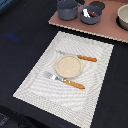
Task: Place the fish, sausage, and tomato into the frying pan.
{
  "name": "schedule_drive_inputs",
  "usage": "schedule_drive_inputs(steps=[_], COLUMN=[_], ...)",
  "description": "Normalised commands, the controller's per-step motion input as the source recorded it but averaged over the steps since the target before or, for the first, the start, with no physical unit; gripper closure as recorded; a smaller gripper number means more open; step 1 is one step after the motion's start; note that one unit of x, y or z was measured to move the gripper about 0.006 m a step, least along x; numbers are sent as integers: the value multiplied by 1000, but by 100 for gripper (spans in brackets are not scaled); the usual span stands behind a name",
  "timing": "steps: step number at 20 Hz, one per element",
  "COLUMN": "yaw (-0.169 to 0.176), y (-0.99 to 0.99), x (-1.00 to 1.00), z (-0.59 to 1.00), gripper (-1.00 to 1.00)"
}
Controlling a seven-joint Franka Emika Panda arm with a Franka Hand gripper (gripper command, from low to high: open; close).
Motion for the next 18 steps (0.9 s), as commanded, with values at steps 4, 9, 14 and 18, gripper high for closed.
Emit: schedule_drive_inputs(steps=[4, 9, 14, 18], yaw=[-2, 0, 0, 0], y=[584, 617, 605, 469], x=[273, 33, 50, 337], z=[-434, -418, -242, 231], gripper=[100, 100, 100, -100])
